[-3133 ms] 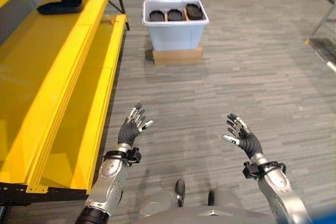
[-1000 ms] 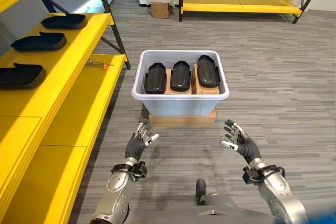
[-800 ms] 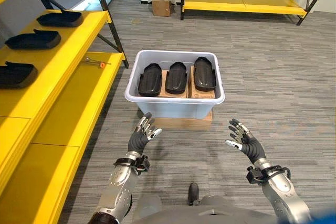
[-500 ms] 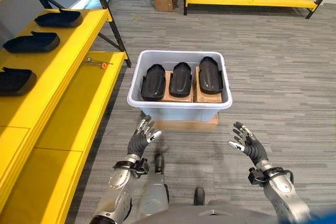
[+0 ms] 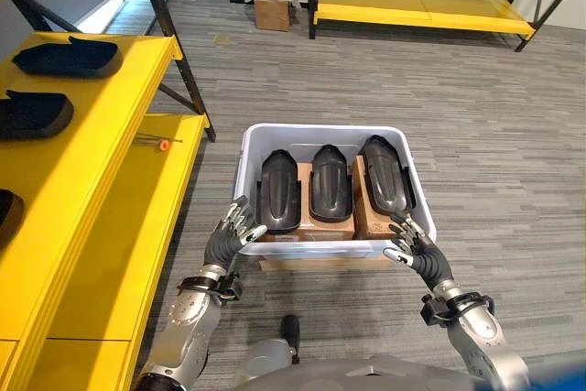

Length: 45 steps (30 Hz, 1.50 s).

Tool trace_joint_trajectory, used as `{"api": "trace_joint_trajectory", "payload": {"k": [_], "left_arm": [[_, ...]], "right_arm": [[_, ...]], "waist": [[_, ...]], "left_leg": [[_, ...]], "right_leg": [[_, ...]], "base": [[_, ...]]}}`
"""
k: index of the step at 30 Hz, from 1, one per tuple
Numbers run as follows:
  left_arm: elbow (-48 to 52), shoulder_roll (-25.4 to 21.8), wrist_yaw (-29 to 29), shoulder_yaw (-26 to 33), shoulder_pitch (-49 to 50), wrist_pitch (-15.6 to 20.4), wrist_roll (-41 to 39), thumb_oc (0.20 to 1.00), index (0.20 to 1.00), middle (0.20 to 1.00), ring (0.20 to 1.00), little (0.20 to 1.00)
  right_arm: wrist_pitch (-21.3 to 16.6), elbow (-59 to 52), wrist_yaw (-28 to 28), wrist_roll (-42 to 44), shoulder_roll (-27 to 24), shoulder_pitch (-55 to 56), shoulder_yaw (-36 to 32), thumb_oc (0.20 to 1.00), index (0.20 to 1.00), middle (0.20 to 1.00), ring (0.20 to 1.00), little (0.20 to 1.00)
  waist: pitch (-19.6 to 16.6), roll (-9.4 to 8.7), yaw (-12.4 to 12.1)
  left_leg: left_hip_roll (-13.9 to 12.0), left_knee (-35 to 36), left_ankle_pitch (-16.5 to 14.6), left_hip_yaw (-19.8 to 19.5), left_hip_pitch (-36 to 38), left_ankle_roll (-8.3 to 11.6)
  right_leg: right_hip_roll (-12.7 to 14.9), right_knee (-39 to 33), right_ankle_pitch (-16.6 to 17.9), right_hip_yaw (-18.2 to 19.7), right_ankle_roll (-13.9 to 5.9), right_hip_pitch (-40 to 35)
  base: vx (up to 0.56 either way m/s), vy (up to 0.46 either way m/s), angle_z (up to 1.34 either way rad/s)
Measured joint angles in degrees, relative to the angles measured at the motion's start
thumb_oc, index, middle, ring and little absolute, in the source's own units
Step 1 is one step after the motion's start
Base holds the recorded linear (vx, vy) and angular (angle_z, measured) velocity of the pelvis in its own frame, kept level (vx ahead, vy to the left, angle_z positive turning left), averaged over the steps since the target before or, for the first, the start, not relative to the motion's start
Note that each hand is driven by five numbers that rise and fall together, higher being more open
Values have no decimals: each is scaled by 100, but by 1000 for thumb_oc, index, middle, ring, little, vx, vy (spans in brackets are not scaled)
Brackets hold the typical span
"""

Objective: Move parts from the plastic box to the shelf.

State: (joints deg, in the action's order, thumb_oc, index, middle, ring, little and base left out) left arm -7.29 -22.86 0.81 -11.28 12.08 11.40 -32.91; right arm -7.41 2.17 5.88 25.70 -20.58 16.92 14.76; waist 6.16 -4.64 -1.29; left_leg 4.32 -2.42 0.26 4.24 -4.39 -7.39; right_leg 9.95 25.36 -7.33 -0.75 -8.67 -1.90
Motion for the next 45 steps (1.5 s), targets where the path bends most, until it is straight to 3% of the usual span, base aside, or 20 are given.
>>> {"api": "trace_joint_trajectory", "payload": {"k": [1, 2, 4, 5, 8, 9, 11, 12, 13, 15, 16, 17, 21, 25, 34, 40, 45], "left_arm": [[-23, -3, -9, -14, -16, 2, 38, 1000, 1000, 1000, 1000, 1000], [-93, -40, -28, -138, -60, -16, 64, 1000, 1000, 1000, 1000, 1000], [-88, -52, -45, -176, -62, -18, 108, 1000, 1000, 1000, 1000, 1000], [-88, -50, -71, -153, -26, -21, 108, 1000, 1000, 1000, 1000, 1000], [-86, -46, -70, -189, 70, -51, 108, 1000, 1000, 1000, 1000, 1000], [-95, -39, -72, -192, 90, -67, 104, 1000, 1000, 1000, 1000, 1000], [-98, -37, -69, -183, 118, -70, 102, 1000, 1000, 1000, 1000, 1000], [-123, -32, -76, -173, 117, -70, 102, 1000, 1000, 1000, 1000, 1000], [-126, -26, -78, -164, 140, -69, 103, 1000, 1000, 1000, 1000, 1000], [-123, -6, -54, -123, 268, -69, 103, 1000, 1000, 1000, 1000, 1000], [-107, -54, -50, -111, 359, -64, 103, 1000, 1000, 1000, 1000, 1000], [-180, -45, -44, -21, 500, -68, 101, 1000, 1000, 1000, 1000, 1000], [-111, 131, 66, 22, 703, -91, 100, 1000, 1000, 1000, 1000, 1000], [-85, 218, 136, 19, 642, -90, 94, 1000, 1000, 1000, 1000, 1000], [128, 215, 132, 58, 406, -76, 24, 1000, 1000, 1000, 1000, 1000], [552, 218, 122, 74, 10, 82, -33, 1000, 1000, 1000, 1000, 1000], [564, 203, 10, 41, -391, 162, -251, 1000, 1000, 1000, 1000, 1000]], "right_arm": [[6, 26, 2, -13, -2, -50, 1, 1000, 1000, 1000, 1000, 1000], [19, 112, -1, -13, -12, -111, 17, 1000, 1000, 1000, 1000, 1000], [21, 123, 4, -18, -20, -13, 54, 1000, 1000, 1000, 1000, 1000], [24, 119, 4, -25, -22, -11, 83, 1000, 1000, 1000, 1000, 1000], [20, 82, 0, -28, -26, -3, 130, 1000, 1000, 1000, 1000, 1000], [22, 90, -3, -28, -28, -1, 148, 1000, 1000, 1000, 1000, 1000], [22, 89, -10, -28, -19, 15, 163, 1000, 1000, 1000, 1000, 1000], [22, 99, -14, -28, -5, 94, 160, 1000, 1000, 1000, 1000, 1000], [23, 114, -14, -28, -5, 101, 168, 1000, 1000, 1000, 1000, 1000], [29, 107, 13, -28, -5, 217, 166, 1000, 1000, 1000, 1000, 1000], [25, 104, 22, -27, 22, 337, 163, 1000, 1000, 1000, 1000, 1000], [31, 173, 50, -27, 25, 300, 148, 1000, 1000, 1000, 1000, 1000], [20, 87, 73, -18, -240, 331, -12, 1000, 1000, 1000, 1000, 1000], [17, 84, 72, -16, -365, 278, -101, 1000, 1000, 1000, 1000, 1000], [-66, 47, -3, -25, -480, -371, -101, 1000, 1000, 1000, 1000, 1000], [-298, -80, -275, -309, -525, -1556, 3, 1000, 1000, 1000, 1000, 1000], [-358, 305, -690, -540, -429, -2534, 339, 1000, 1000, 1000, 1000, 1000]], "waist": [[3, 15, 9], [29, 170, 98], [41, 240, 118], [45, 249, 80], [103, 371, 103], [140, 410, 156], [155, 418, 207], [138, 313, 263], [122, 234, 252], [113, 91, 304], [39, -66, 311], [-12, -270, 164], [28, 28, 202], [61, 138, 259], [331, 344, 378], [499, 546, 285], [636, 586, 158]], "left_leg": [[9, -32, -36, -5, -5, -12], [-38, -61, -47, -94, 52, -30], [-55, -79, -135, -119, 177, -119], [-57, -27, -197, -117, 236, -187], [-127, 38, -202, -81, 330, 7], [-132, 32, -221, -108, 349, 67], [-114, 56, -206, -130, 356, 131], [-66, 66, -198, -217, 373, 165], [-61, 67, -234, -282, 411, 247], [-51, 124, -238, -464, 573, 385], [-3, 136, -252, -478, 600, 432], [-39, 67, -420, -445, 620, 641], [-648, -72, -504, -515, 490, 953], [-1090, 186, -357, -525, 554, 1232], [-1252, 590, -98, -465, 625, 1349], [-1280, 628, -5, -430, 488, 1362], [-1233, 520, 46, -367, 104, 1364]], "right_leg": [[-18, 241, 97, 57, -107, 104], [-98, 1260, 607, 173, -256, 625], [-64, 1834, 498, 165, -248, 1068], [17, 1875, 351, 21, -119, 1232], [286, 879, 111, -417, 135, 1439], [514, -231, 243, -526, 68, 1463], [660, -1246, 544, -462, -30, 1425], [745, -2295, 1001, -283, -80, 1221], [746, -2393, 1118, -274, -83, 1178], [682, -2588, 1341, -335, -30, 751], [675, -2566, 1502, -316, 61, 633], [640, -2591, 1305, -373, -88, 505], [45, -2748, 1263, -589, 227, 440], [-396, -2937, 1307, -662, 445, 421], [-567, -3033, 1361, -629, 525, 557], [-587, -2881, 1402, -623, 582, 805], [-539, -2673, 1436, -572, 602, 1278]], "base": [[69, 98, 18], [85, 90, 26], [132, 48, 14], [207, -71, -16], [134, -118, -11], [187, -271, 2], [162, -241, 21], [124, -208, 30], [168, -284, 56], [88, -158, 42], [61, -147, 0], [122, -309, 0], [91, -246, -1], [50, -189, -5], [-14, -50, -5], [-62, 8, -2], [-134, 28, -7]]}}
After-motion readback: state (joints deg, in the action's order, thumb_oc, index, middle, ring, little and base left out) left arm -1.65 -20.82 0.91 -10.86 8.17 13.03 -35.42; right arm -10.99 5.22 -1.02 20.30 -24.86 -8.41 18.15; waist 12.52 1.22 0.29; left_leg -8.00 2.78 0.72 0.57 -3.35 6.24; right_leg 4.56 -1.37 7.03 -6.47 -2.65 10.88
